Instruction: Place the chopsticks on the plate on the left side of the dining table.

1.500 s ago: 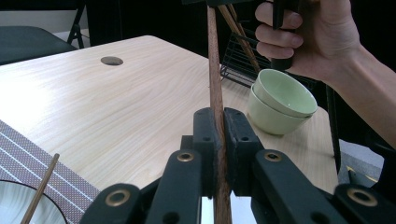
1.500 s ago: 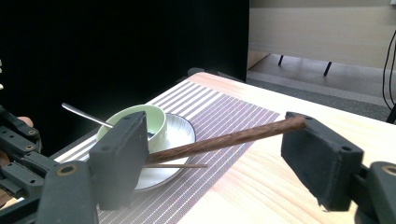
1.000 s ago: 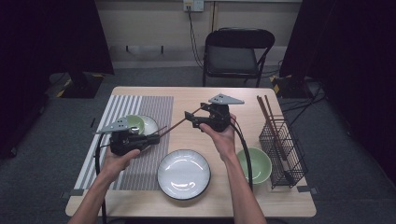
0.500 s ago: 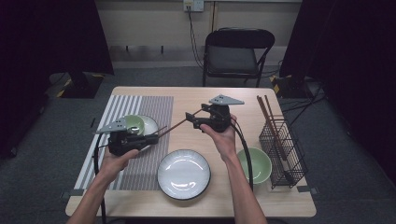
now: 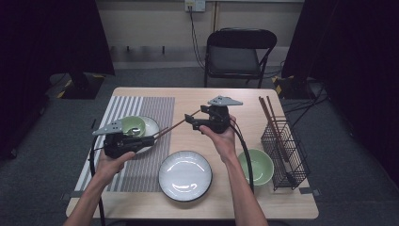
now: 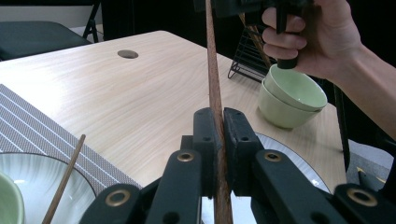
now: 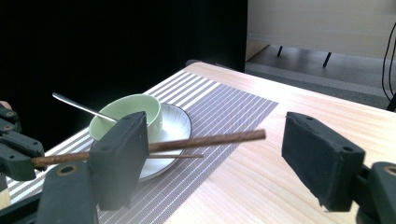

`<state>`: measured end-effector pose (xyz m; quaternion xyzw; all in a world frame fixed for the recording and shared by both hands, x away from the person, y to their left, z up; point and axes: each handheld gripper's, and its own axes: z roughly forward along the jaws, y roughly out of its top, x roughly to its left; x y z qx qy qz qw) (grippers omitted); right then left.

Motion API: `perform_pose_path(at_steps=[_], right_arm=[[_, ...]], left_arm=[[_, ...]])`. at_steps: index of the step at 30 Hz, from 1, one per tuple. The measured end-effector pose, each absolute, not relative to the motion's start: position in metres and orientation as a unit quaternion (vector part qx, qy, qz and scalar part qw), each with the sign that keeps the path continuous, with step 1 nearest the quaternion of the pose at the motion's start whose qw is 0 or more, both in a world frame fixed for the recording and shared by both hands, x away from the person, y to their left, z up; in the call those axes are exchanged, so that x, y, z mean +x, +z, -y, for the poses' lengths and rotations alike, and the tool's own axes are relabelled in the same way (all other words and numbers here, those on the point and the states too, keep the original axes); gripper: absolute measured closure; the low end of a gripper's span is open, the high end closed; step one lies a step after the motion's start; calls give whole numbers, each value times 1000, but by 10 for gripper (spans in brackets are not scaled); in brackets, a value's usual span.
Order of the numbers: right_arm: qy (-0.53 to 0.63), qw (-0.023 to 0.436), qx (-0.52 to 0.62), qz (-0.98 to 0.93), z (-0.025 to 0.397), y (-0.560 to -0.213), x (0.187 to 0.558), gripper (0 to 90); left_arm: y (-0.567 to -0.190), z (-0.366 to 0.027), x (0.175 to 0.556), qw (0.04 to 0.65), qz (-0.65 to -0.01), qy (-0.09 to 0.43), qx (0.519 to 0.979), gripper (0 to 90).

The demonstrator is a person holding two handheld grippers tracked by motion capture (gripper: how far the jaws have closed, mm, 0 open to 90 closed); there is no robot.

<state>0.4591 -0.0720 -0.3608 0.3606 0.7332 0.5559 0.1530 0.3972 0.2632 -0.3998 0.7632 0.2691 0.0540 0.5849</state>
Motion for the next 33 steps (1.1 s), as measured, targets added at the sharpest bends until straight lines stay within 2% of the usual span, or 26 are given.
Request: perform_pose_path(at_steps=[19,33], right_arm=[[539,148,367,-743,60,-376,463,226],[497,133,388,-765,58,-407,467,211]], left_arm=[[-410,-283,393,579,-290,57,760,844],[-421,-308,391,558,-312,72,765,844]])
